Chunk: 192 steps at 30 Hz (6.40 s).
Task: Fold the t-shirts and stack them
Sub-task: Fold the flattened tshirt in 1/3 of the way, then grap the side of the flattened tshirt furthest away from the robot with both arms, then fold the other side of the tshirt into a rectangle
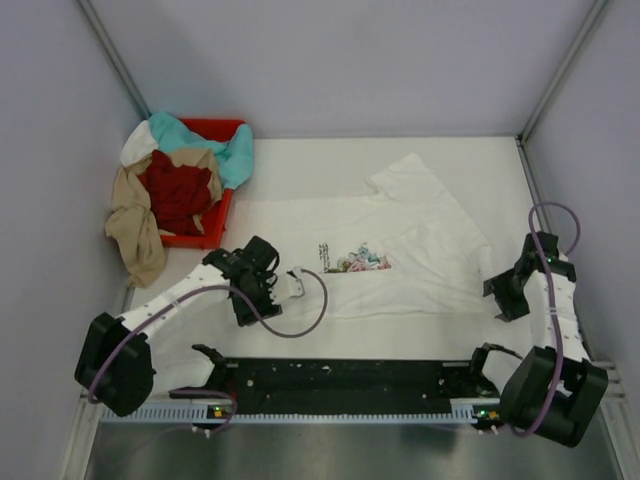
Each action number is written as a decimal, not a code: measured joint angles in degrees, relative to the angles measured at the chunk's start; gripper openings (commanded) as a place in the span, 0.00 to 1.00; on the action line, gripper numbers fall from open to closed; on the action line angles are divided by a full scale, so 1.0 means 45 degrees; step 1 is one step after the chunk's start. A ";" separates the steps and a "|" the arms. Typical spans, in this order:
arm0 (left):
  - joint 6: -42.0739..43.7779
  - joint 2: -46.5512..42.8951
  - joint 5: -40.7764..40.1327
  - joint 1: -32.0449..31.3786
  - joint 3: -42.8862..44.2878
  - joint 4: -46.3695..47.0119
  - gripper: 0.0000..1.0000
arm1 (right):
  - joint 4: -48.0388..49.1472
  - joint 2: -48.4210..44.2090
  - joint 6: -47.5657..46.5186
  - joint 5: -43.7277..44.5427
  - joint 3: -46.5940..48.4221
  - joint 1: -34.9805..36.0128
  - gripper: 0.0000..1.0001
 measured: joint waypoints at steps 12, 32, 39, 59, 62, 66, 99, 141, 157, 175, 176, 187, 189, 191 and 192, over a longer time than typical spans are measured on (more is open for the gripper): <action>0.0102 -0.0355 -0.2195 0.0753 -0.3031 0.2540 0.21 | 0.1991 0.2516 0.0952 -0.0180 -0.1292 -0.0005 0.19; 0.0146 -0.1161 -0.1020 0.0797 -0.3186 0.1719 0.00 | 0.1724 0.2458 0.0175 -0.1345 -0.1350 -0.3327 0.00; 0.0947 -0.1214 -0.0248 0.0787 -0.2064 -0.0325 0.00 | -0.0175 0.0942 0.0631 -0.0228 -0.0641 -0.3356 0.00; 0.1948 -0.0015 -0.0996 0.0792 0.1190 -0.3007 0.65 | -0.1418 -0.0539 0.0219 0.0015 0.2958 -0.3288 0.95; 0.1889 0.1166 -0.0957 0.2210 0.3390 -0.2531 0.64 | 0.0019 -0.0423 -0.0500 -0.0520 0.4027 -0.1982 0.95; 0.1341 0.3643 -0.0699 0.4022 0.6878 -0.1894 0.62 | 0.2103 0.1020 -0.2016 -0.1083 0.5858 0.0879 0.91; -0.1443 1.2444 0.1389 0.6766 1.3668 -0.0588 0.61 | 0.1428 1.9419 -0.7334 -0.0180 2.1328 0.6392 0.07; 0.1807 1.3522 0.1005 0.6538 1.3998 -0.1962 0.28 | 0.2807 1.9059 -0.5897 -0.0185 2.1090 0.5950 0.54; 0.1783 1.3007 0.1059 0.6499 1.3192 -0.2089 0.00 | 0.2521 1.9453 -0.5149 -0.0772 2.1065 0.5940 0.00; 0.1841 1.0350 0.1044 0.6484 1.1234 -0.1486 0.00 | 0.2613 1.3512 -0.6606 -0.1987 1.5310 0.5916 0.00; 0.1855 1.0234 0.1049 0.6465 1.1035 -0.1477 0.00 | 0.2608 1.2818 -0.6679 -0.2001 1.4649 0.5901 0.00; 0.2793 0.5877 0.1243 0.5445 0.6887 -0.1379 0.00 | 0.2827 0.4901 -0.6917 -0.1200 0.6246 0.4872 0.00; 0.2909 0.5391 0.1229 0.5440 0.6305 -0.1336 0.00 | 0.2773 0.4027 -0.6834 -0.0923 0.5115 0.4697 0.00; 0.3016 0.5178 0.1229 0.5435 0.5751 -0.1321 0.00 | 0.2744 0.3254 -0.6722 -0.0675 0.4235 0.4473 0.00; 0.3089 0.5129 0.1234 0.5425 0.5455 -0.1282 0.00 | 0.2739 0.2778 -0.6611 -0.0515 0.3764 0.4289 0.00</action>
